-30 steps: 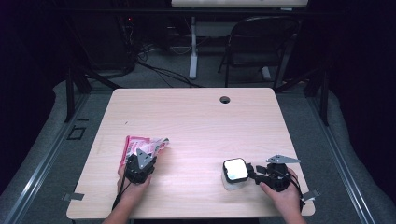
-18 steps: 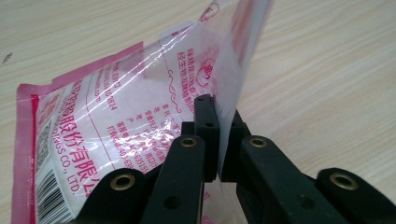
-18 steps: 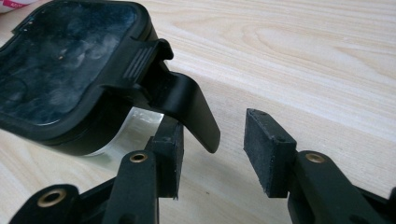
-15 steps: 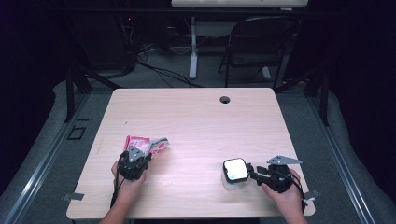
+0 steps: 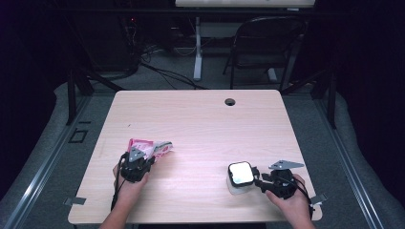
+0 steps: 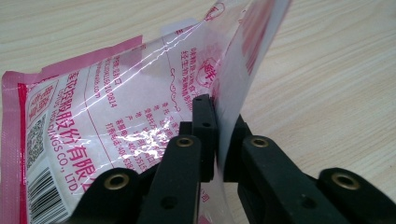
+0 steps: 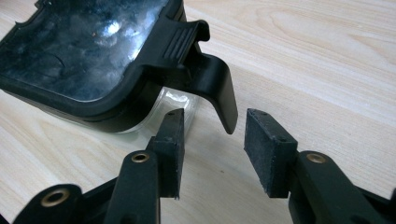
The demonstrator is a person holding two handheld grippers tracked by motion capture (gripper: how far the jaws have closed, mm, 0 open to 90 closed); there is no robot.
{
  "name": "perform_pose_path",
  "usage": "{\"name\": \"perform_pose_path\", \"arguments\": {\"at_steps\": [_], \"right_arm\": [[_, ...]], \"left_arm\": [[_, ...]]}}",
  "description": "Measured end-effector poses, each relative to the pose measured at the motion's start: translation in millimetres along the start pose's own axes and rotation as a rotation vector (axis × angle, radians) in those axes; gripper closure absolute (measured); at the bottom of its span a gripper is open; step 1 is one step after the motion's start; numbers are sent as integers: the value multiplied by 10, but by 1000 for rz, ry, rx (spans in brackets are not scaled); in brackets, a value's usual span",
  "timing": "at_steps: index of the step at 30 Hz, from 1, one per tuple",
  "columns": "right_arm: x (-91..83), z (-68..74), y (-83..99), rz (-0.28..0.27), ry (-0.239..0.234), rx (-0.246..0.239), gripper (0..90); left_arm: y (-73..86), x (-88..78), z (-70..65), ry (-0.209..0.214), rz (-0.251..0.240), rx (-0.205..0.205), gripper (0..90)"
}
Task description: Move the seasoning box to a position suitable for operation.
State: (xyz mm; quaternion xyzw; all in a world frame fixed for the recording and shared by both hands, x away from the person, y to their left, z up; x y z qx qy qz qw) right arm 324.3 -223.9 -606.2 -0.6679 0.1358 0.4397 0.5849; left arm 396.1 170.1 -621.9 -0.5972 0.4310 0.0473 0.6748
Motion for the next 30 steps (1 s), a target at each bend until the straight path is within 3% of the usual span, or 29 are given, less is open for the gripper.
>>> {"name": "perform_pose_path", "arguments": {"at_steps": [5, 8, 13, 18, 21, 30], "right_arm": [[-9, -19, 10, 18, -5, 7, 620], [-20, -33, 14, 27, -4, 4, 649], [-28, -41, 29, 47, -24, 10, 713], [-19, -42, 36, 55, -30, 16, 718], [-7, -30, 55, 66, -67, 36, 713], [-4, -29, 51, 65, -72, 46, 714]], "left_arm": [[-7, -9, -9, 6, 7, 18, 894], [-6, -37, 14, 30, 14, -13, 899], [-23, -114, 31, 27, 31, 40, 900], [-47, -166, 52, 29, 43, 48, 900], [-63, -209, 71, 34, 49, 47, 900], [-106, -285, 124, 38, 76, 48, 900]]}}
Point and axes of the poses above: each handheld gripper's, and its own axes: x roughly forward along the jaws, y roughly out of its underside, z roughly to its left, the point moved 9 cm from there along x, roughly forward along the jaws, and after that the axes turned 5 degrees about y, right-handed, at the moved point
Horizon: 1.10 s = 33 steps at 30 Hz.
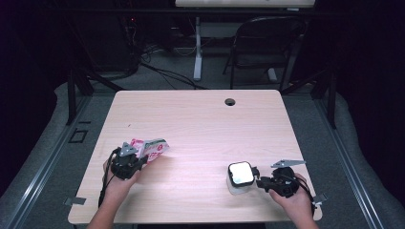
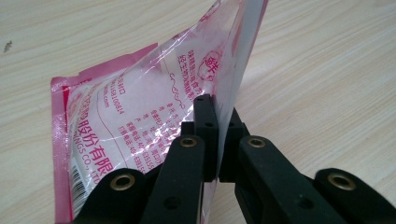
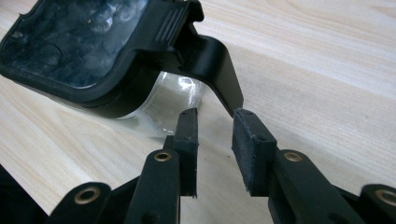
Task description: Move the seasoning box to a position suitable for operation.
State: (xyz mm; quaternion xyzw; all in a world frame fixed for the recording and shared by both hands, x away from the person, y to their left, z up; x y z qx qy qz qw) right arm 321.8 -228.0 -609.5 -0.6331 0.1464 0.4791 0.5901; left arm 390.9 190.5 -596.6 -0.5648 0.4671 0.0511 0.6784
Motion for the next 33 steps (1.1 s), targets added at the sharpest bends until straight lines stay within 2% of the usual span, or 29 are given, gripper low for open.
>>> {"name": "perform_pose_path", "arguments": {"at_steps": [6, 9, 16, 22, 28, 33], "right_arm": [[-9, -6, -42, -29, 0, -6, 690], [6, -7, -35, -26, -9, 1, 686], [18, -9, -41, -31, -8, 0, 681], [-2, -31, -60, -50, -7, 15, 680], [-4, -52, -63, -57, -3, 20, 679], [-12, -63, -66, -61, -6, 23, 676]], "left_arm": [[-50, -74, 33, -28, 7, 10, 900], [-77, -123, 66, -39, 8, 17, 900], [-161, -225, 114, -40, -22, 7, 900], [-295, -341, 146, -83, -48, 42, 900], [-440, -510, 213, -123, -75, 56, 900], [-504, -602, 221, -115, -106, 45, 900]]}}
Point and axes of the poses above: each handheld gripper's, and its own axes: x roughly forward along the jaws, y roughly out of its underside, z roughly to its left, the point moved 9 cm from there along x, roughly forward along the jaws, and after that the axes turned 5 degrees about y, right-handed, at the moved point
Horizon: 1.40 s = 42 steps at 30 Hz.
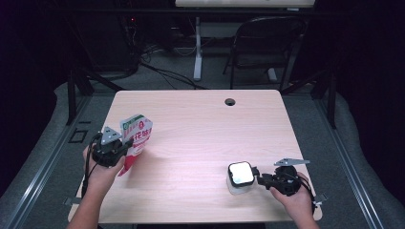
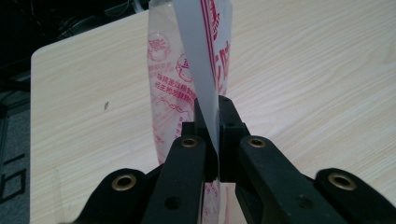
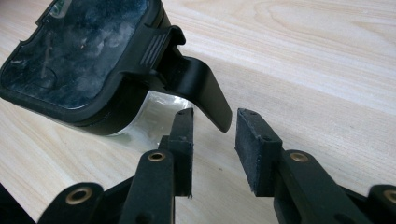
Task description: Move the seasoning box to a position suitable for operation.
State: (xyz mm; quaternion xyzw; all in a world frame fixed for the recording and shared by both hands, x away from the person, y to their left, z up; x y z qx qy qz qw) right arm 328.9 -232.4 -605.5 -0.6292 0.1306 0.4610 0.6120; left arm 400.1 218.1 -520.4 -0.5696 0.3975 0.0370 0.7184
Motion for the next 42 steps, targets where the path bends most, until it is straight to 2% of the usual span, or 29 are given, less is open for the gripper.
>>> {"name": "perform_pose_path", "arguments": {"at_steps": [6, 19, 27, 32, 42], "right_arm": [[-7, -3, -6, -5, 3, 7, 672], [-7, -13, -2, -5, 2, 8, 668], [-23, -37, -7, -10, 11, 13, 659], [-24, -29, -12, -13, 7, 14, 655], [-32, -30, -11, -13, 5, 16, 654]], "left_arm": [[-56, -43, -51, 8, -23, 11, 900], [-236, -35, -263, 65, -47, 50, 900], [-396, -33, -484, 106, -66, 97, 900], [-453, 47, -604, 139, -64, 107, 900], [-599, 191, -949, 197, -65, 164, 900]]}}
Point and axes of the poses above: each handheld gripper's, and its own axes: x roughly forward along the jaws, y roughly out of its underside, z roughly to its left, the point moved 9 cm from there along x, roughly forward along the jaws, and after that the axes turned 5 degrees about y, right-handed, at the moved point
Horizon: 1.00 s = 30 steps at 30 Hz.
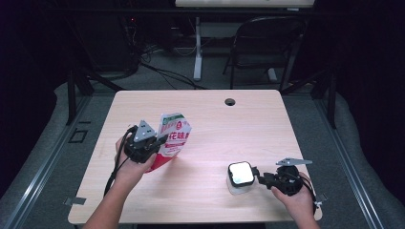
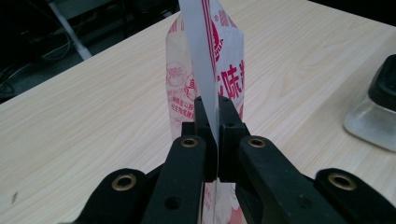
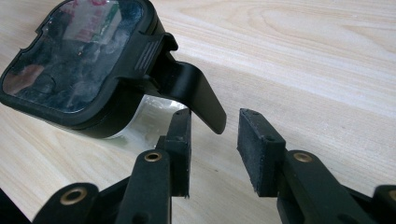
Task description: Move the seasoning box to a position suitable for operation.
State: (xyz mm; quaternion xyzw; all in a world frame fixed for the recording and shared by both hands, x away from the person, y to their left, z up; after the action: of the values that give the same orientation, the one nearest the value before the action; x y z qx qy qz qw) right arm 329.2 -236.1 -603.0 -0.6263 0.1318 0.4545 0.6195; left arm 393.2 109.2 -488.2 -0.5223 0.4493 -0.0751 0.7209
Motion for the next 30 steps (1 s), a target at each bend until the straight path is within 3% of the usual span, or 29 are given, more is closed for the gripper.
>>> {"name": "perform_pose_path", "arguments": {"at_steps": [15, 19, 22, 30], "right_arm": [[-1, -8, -14, -12, -2, 9, 655], [-2, -3, -7, -6, 0, 8, 655], [-6, -2, -1, -3, 0, 4, 661], [-48, 65, 6, 24, 5, -37, 681]], "left_arm": [[-258, 341, -429, 98, -16, 73, 900], [-214, 422, -501, 120, -10, 83, 900], [-151, 428, -555, 158, -23, 63, 900], [14, 350, -560, 173, -40, 22, 900]]}}
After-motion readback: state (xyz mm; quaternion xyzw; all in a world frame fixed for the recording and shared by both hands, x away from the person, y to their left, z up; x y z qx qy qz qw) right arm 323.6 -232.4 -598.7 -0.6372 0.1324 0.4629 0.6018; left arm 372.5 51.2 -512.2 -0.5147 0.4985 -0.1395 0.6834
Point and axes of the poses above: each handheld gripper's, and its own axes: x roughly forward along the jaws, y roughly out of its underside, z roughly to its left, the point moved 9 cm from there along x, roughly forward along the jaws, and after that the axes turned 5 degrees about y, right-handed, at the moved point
